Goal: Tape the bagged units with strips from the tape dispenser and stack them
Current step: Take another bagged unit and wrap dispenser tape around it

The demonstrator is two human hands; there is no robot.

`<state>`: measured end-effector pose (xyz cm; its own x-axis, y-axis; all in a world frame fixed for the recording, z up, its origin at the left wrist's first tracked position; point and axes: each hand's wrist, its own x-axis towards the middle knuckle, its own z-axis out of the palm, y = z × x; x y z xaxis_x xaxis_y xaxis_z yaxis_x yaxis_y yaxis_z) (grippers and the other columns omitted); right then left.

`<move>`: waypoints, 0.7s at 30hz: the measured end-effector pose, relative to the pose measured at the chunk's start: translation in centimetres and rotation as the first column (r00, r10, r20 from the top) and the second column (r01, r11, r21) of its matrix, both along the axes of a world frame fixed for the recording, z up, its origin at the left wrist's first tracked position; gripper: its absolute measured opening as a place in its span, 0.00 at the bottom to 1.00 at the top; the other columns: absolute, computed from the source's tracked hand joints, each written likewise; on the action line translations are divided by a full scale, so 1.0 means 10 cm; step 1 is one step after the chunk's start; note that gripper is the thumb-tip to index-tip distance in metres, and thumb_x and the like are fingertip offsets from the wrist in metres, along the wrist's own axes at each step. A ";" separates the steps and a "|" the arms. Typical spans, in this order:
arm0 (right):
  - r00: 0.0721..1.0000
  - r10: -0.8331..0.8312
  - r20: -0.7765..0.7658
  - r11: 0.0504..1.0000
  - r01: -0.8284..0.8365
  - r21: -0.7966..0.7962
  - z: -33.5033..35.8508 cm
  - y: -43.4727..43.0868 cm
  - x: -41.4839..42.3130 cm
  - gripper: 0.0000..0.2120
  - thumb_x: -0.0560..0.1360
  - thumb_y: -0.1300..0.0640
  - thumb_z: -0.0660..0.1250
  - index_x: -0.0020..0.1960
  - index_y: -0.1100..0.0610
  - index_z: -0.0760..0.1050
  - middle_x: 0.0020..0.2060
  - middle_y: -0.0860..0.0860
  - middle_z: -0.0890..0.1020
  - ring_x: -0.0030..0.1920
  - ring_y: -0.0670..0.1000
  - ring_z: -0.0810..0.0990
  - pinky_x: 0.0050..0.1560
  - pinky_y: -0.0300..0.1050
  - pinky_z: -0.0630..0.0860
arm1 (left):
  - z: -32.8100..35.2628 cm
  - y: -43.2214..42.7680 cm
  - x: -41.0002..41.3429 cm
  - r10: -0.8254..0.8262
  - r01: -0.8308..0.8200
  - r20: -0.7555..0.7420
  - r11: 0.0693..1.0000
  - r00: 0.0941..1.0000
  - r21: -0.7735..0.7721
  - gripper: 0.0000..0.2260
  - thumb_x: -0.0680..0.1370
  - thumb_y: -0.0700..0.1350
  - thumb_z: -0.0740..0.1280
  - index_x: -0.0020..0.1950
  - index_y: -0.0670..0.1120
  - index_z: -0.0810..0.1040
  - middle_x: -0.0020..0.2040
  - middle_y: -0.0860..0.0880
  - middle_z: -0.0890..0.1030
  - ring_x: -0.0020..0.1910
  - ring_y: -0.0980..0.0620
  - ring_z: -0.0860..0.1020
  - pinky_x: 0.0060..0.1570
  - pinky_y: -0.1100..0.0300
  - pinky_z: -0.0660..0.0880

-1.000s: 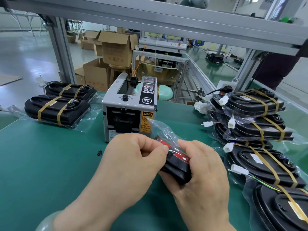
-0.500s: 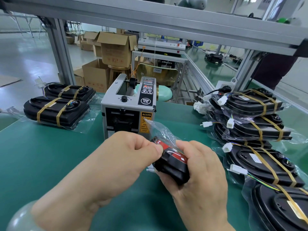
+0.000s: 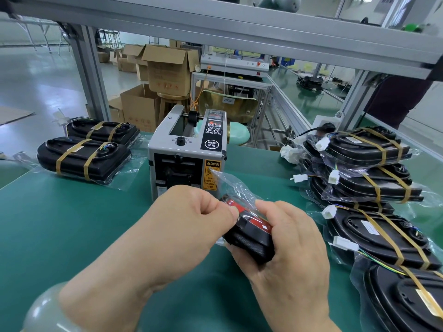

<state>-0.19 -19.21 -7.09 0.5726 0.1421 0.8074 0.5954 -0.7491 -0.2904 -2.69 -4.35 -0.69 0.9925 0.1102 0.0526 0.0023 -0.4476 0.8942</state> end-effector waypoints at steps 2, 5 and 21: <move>1.000 -0.001 -0.010 1.000 0.001 -0.001 0.00 0.00 0.00 0.30 0.62 0.46 0.76 0.59 0.52 0.69 0.50 0.56 0.80 0.45 0.59 0.79 0.44 0.54 0.76 | 0.01 -0.01 0.00 0.010 -0.010 0.012 1.000 1.000 0.019 0.19 0.67 0.56 0.65 0.32 0.39 0.68 0.22 0.53 0.59 0.21 0.54 0.55 0.19 0.67 0.55; 1.000 0.001 -0.014 1.000 -0.001 -0.003 0.01 0.00 -0.01 0.29 0.63 0.45 0.75 0.59 0.52 0.69 0.50 0.55 0.80 0.45 0.59 0.79 0.44 0.54 0.76 | 0.01 -0.01 0.00 0.014 -0.014 0.029 0.999 0.999 0.030 0.19 0.68 0.55 0.65 0.34 0.38 0.69 0.21 0.53 0.59 0.21 0.54 0.55 0.18 0.68 0.55; 1.000 -0.005 0.004 1.000 0.005 0.011 -0.01 0.00 0.01 0.29 0.64 0.43 0.74 0.60 0.52 0.69 0.50 0.56 0.80 0.46 0.59 0.79 0.45 0.54 0.76 | -0.23 -0.04 0.01 0.183 -0.167 0.048 0.959 0.982 -0.228 0.16 0.63 0.60 0.75 0.46 0.55 0.78 0.40 0.57 0.81 0.34 0.63 0.77 0.35 0.73 0.72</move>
